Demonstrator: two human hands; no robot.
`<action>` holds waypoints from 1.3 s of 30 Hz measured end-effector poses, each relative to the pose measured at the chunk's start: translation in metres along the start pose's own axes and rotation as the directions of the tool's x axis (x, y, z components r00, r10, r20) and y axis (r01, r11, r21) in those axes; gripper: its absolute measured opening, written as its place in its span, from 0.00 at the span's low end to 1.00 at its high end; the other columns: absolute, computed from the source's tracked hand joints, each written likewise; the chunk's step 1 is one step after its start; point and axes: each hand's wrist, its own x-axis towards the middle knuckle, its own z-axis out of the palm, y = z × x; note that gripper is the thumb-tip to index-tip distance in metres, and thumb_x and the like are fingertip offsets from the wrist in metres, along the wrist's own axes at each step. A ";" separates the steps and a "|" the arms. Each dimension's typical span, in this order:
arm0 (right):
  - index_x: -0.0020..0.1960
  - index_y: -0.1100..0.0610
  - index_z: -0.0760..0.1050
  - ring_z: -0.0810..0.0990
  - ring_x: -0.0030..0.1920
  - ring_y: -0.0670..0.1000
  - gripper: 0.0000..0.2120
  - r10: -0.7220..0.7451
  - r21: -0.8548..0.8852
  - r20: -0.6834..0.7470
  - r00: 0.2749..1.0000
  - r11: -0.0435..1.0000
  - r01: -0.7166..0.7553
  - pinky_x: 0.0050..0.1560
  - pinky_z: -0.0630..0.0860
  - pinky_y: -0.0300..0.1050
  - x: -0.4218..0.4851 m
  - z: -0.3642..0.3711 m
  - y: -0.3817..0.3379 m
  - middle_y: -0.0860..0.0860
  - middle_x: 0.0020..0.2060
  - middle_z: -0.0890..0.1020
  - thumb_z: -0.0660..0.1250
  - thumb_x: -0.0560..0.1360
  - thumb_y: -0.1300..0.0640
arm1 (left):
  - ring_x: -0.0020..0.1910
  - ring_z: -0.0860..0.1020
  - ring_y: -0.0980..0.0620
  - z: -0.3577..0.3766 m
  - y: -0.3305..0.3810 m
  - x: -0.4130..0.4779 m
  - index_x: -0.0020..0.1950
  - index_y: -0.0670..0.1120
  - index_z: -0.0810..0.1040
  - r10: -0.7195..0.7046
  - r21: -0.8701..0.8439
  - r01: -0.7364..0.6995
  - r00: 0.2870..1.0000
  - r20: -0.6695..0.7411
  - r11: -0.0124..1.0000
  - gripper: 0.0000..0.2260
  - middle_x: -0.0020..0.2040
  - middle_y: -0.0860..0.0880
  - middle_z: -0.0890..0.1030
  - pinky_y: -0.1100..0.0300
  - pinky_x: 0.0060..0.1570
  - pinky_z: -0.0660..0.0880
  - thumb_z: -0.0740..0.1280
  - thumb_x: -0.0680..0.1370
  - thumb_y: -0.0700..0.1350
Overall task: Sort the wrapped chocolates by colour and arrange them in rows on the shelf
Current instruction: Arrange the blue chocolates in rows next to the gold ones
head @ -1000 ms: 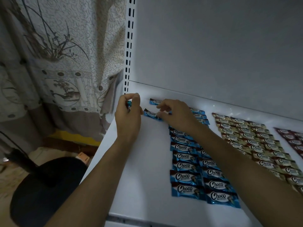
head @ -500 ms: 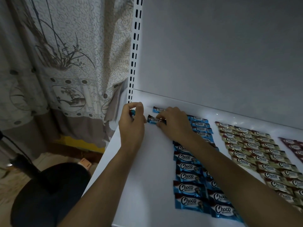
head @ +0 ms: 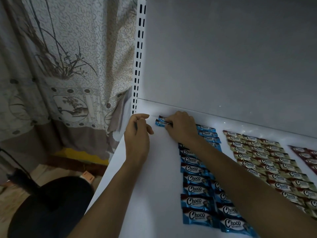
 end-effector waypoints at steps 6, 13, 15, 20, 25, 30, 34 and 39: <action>0.57 0.53 0.80 0.75 0.54 0.53 0.12 0.030 0.102 -0.063 0.998 0.994 -0.024 0.55 0.68 0.48 -0.002 -0.011 0.008 0.52 0.52 0.80 0.59 0.80 0.54 | 0.29 0.67 0.57 0.003 0.002 -0.002 0.48 0.43 0.77 0.043 0.080 -0.046 0.998 0.041 0.996 0.09 0.30 0.51 0.71 0.65 0.30 0.66 0.60 0.82 0.45; 0.58 0.55 0.78 0.77 0.56 0.53 0.13 0.140 0.323 -0.093 0.986 0.941 -0.103 0.62 0.70 0.52 -0.018 -0.027 0.030 0.51 0.56 0.81 0.57 0.80 0.59 | 0.31 0.67 0.55 0.004 0.009 -0.008 0.47 0.42 0.79 0.065 0.105 -0.078 0.991 0.119 0.991 0.31 0.30 0.50 0.69 0.60 0.33 0.64 0.51 0.73 0.68; 0.61 0.52 0.77 0.76 0.56 0.54 0.14 -0.009 0.189 -0.047 0.999 0.982 0.018 0.60 0.69 0.52 -0.023 -0.021 0.024 0.51 0.56 0.80 0.57 0.81 0.58 | 0.30 0.67 0.55 0.005 0.009 -0.008 0.47 0.43 0.79 0.059 0.124 -0.074 0.991 0.121 0.990 0.31 0.30 0.50 0.69 0.60 0.32 0.65 0.51 0.72 0.68; 0.59 0.52 0.76 0.72 0.58 0.52 0.16 -0.169 -0.043 0.024 0.985 0.985 0.170 0.59 0.62 0.49 -0.031 -0.008 0.002 0.48 0.57 0.78 0.52 0.82 0.50 | 0.29 0.67 0.57 0.003 0.007 -0.010 0.44 0.47 0.79 0.074 0.135 -0.093 0.988 0.136 0.987 0.28 0.28 0.52 0.69 0.61 0.33 0.65 0.50 0.74 0.67; 0.55 0.52 0.77 0.72 0.54 0.51 0.15 -0.131 -0.067 0.006 0.991 0.989 0.131 0.55 0.61 0.47 -0.030 -0.005 0.006 0.47 0.52 0.79 0.52 0.82 0.51 | 0.24 0.65 0.59 0.002 0.002 -0.003 0.43 0.48 0.80 0.020 0.101 -0.032 0.992 0.122 0.994 0.24 0.27 0.50 0.68 0.67 0.27 0.63 0.48 0.83 0.55; 0.54 0.52 0.79 0.73 0.55 0.51 0.14 -0.144 0.001 -0.011 0.990 0.990 0.144 0.55 0.61 0.46 -0.031 -0.009 0.009 0.47 0.51 0.80 0.55 0.81 0.56 | 0.29 0.65 0.51 0.001 -0.001 -0.001 0.50 0.43 0.79 0.062 0.118 -0.082 0.984 0.169 0.990 0.27 0.30 0.46 0.68 0.57 0.31 0.63 0.47 0.73 0.59; 0.52 0.56 0.82 0.77 0.44 0.45 0.14 -0.023 0.591 -0.193 0.981 0.795 0.135 0.50 0.73 0.41 -0.046 -0.024 -0.009 0.46 0.44 0.82 0.58 0.77 0.56 | 0.28 0.65 0.53 0.004 0.004 -0.003 0.51 0.45 0.79 0.021 0.062 -0.032 0.986 0.164 0.998 0.26 0.30 0.45 0.68 0.64 0.28 0.65 0.45 0.84 0.56; 0.42 0.56 0.81 0.79 0.35 0.41 0.08 -0.025 0.809 -0.093 0.995 0.581 0.090 0.39 0.73 0.33 -0.066 -0.038 -0.043 0.45 0.34 0.81 0.67 0.77 0.55 | 0.41 0.79 0.54 0.006 0.002 -0.007 0.54 0.56 0.77 -0.034 0.031 0.028 0.977 0.212 0.999 0.26 0.39 0.49 0.81 0.62 0.45 0.75 0.43 0.79 0.66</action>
